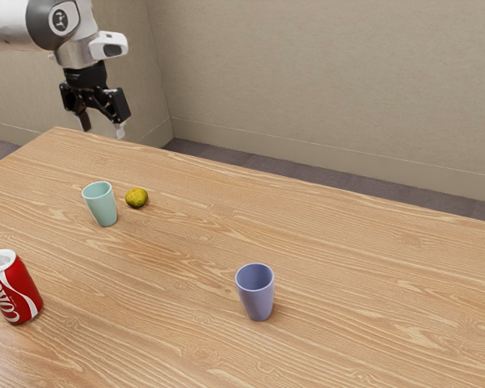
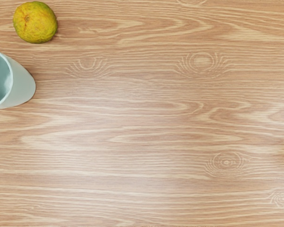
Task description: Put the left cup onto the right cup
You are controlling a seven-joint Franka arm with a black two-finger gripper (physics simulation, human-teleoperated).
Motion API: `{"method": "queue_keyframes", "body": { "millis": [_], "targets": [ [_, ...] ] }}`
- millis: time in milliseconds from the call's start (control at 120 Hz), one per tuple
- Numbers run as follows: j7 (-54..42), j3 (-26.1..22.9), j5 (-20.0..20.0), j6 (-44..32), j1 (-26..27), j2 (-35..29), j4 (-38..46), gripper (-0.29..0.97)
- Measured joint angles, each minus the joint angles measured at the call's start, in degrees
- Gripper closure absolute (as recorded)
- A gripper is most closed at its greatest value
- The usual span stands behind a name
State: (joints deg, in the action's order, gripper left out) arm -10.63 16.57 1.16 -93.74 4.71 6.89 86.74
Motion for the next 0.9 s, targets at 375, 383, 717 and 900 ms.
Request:
{"method": "queue_keyframes", "body": {
  "millis": [375,383,717,900],
  "targets": [
    [-4.6,1.3,2.0,-8.0,-10.7,16.1,-5.7,0.0],
    [-4.8,1.3,2.2,-8.3,-10.9,16.5,-5.8,0.0],
    [-10.4,0.8,6.8,-16.8,-14.1,30.4,-12.7,0.0],
    [-12.3,0.8,8.9,-18.6,-14.5,32.6,-12.3,0.0]
  ]
}}
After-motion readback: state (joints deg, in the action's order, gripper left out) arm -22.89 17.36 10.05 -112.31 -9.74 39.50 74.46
